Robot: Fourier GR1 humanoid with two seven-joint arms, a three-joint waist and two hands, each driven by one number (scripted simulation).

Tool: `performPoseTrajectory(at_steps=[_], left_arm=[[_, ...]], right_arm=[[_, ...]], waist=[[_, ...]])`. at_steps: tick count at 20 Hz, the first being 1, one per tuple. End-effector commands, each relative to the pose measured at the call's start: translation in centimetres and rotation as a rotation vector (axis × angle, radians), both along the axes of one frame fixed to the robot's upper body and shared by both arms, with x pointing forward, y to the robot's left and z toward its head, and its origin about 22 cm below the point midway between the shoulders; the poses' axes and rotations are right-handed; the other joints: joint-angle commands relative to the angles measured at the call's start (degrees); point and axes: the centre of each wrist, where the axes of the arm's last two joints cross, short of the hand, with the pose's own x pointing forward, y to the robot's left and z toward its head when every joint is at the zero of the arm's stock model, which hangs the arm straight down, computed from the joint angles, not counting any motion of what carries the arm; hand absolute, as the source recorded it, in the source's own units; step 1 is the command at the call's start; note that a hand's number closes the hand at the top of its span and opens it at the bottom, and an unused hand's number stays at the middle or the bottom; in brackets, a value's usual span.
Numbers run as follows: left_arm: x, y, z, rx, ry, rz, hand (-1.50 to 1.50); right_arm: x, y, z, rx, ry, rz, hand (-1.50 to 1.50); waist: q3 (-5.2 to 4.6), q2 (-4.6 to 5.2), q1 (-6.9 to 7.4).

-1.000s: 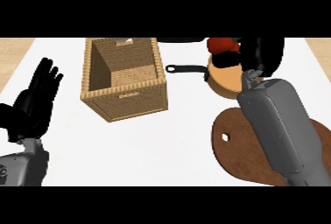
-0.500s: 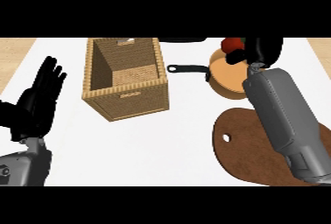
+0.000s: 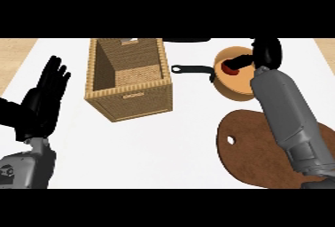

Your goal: Pick the bell pepper from the cutting board and place it in the pot

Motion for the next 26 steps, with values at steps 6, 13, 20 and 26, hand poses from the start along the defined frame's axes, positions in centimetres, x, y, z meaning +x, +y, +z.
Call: performPoseTrajectory(at_steps=[6, 13, 20, 26], left_arm=[[-0.2, 1.1, 1.3, -0.002, 0.012, 0.002, 0.0], [-0.8, 0.6, 2.1, 0.009, -0.01, 0.034, 0.0], [-2.0, 1.8, 0.4, -0.005, 0.019, 0.015, 0.0], [0.2, 1.4, -0.2, -0.008, 0.002, 0.055, 0.0]], right_arm=[[0.4, -3.0, 0.9, 0.367, -0.263, 0.082, -1.5], [-1.5, -8.1, -0.7, 0.522, -0.338, 0.066, -1.5], [-3.6, -13.4, 1.6, 0.543, -0.332, 0.098, -1.5], [-7.1, -17.6, 1.1, 0.574, -0.309, 0.121, -1.5]], waist=[[0.07, -0.17, -0.08], [-0.02, -0.7, -1.49], [-0.09, -0.93, -1.77], [-0.1, -0.85, -2.26]])
